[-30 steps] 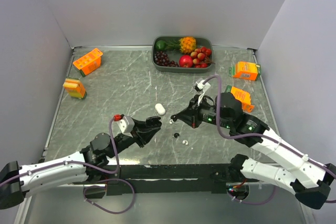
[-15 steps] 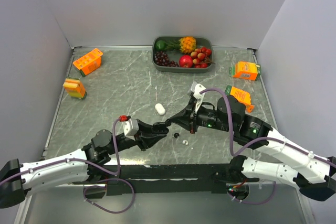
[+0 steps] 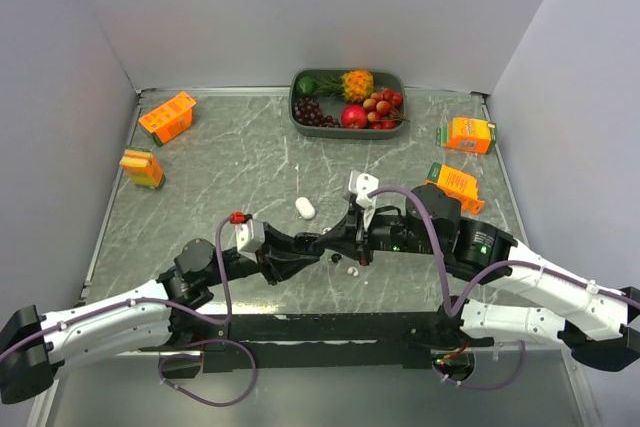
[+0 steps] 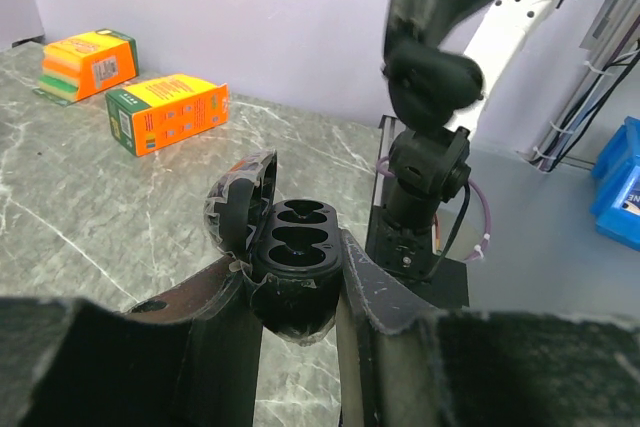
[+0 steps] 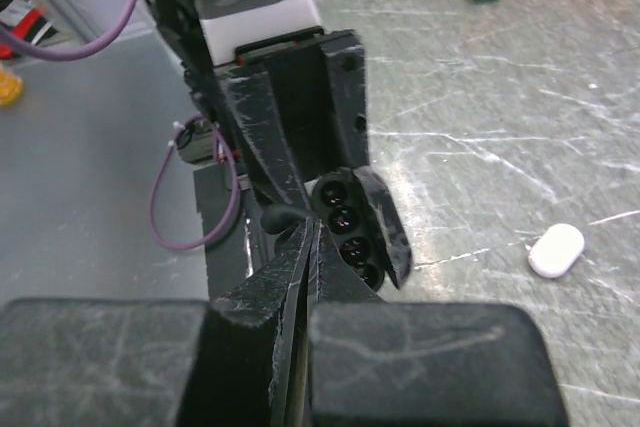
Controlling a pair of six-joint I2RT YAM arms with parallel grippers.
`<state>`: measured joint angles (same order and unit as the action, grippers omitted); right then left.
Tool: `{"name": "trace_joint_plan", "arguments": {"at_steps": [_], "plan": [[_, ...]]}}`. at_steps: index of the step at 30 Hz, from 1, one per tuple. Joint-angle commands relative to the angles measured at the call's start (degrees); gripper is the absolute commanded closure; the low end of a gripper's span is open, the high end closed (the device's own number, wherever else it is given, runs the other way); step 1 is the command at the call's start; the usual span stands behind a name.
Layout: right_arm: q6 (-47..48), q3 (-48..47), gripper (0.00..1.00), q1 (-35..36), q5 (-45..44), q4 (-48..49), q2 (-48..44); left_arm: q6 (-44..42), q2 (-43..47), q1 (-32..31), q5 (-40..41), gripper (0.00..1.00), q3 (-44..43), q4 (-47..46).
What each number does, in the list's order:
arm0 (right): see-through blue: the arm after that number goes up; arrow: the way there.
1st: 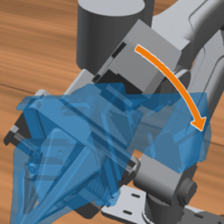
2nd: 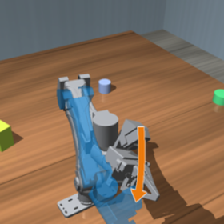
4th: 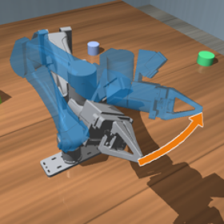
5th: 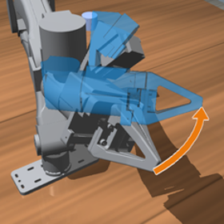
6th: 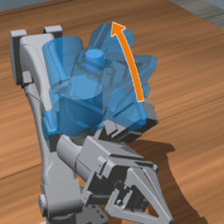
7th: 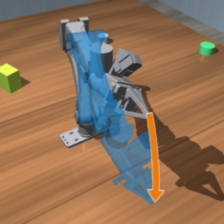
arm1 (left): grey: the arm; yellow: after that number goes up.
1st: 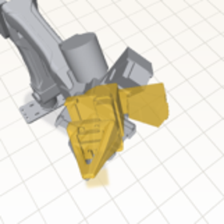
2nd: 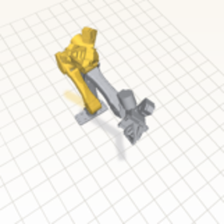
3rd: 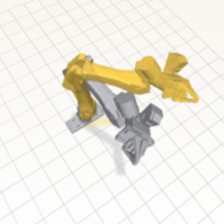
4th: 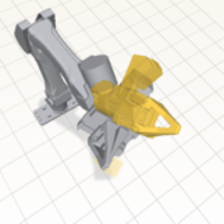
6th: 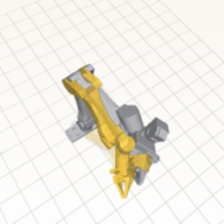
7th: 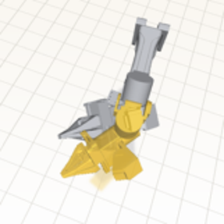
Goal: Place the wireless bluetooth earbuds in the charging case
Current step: Place the earbud in the charging case.
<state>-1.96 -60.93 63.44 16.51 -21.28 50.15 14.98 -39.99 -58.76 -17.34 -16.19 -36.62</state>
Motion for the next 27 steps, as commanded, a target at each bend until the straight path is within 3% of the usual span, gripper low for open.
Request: {"name": "trace_joint_plan", "arguments": {"at_steps": [1, 16, 27], "plan": [[2.91, -3.23, 1.0, 2.3, -0.51, -0.61, 1.44, 1.19, -0.44, 0.23, -2.26, 0.99, -2.89, -2.31], [2.04, -4.38, 1.0, 4.5, -13.69, -0.69, 5.92, 2.42, -1.06, 0.32, -2.7, 0.99, -2.8, -2.84], [0.81, -4.82, 1.0, 5.73, -16.07, -1.49, 6.54, 2.42, -1.14, 0.32, -1.38, 0.99, -2.97, -2.4]]}}
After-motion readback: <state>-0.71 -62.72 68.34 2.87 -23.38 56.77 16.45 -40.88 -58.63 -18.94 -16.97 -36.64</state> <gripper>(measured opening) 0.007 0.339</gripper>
